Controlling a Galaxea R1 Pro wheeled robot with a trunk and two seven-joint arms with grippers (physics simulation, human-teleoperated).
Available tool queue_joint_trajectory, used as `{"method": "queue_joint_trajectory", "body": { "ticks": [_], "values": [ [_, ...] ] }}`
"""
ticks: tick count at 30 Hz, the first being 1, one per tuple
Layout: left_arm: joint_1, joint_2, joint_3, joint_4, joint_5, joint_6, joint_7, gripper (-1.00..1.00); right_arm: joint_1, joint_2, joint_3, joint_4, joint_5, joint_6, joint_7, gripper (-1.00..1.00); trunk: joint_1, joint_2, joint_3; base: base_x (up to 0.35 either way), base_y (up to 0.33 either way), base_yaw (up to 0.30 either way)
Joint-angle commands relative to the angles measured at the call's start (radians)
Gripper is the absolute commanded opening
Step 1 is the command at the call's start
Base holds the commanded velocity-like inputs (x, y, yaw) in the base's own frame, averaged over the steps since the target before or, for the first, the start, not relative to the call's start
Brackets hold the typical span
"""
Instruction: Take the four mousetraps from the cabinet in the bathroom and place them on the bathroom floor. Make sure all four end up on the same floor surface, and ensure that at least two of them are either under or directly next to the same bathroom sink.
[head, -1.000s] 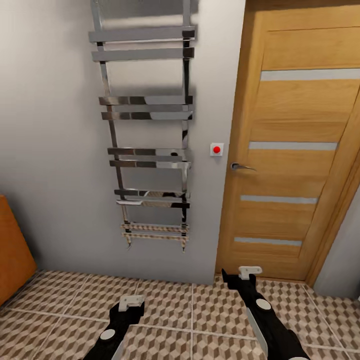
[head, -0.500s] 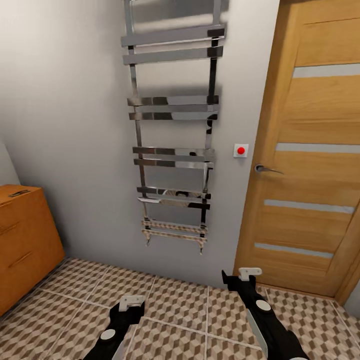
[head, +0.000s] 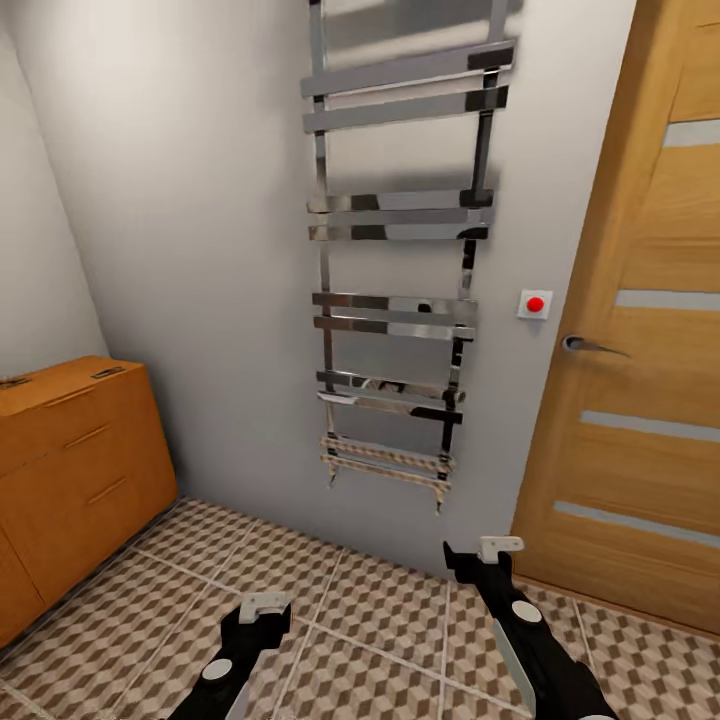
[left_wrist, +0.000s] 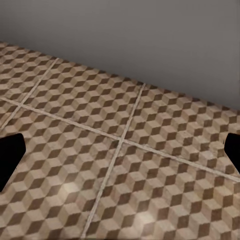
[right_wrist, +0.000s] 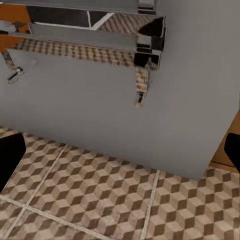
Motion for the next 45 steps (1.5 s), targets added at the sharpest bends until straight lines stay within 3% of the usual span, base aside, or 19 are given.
{"method": "queue_joint_trajectory", "body": {
  "ticks": [1,45],
  "values": [
    [-0.001,0.0,-0.004,0.001,0.002,-0.003,0.006,1.0,0.0,0.001,-0.004,0.0,0.001,-0.003,0.004,1.0,0.0,-0.001,-0.001,0.0,0.0,0.264],
    [-0.001,-0.008,-0.005,0.004,0.002,-0.002,0.006,1.0,0.0,0.001,-0.004,0.0,0.0,-0.003,0.005,1.0,0.0,-0.001,-0.001,0.0,0.0,0.264]
  ]
}}
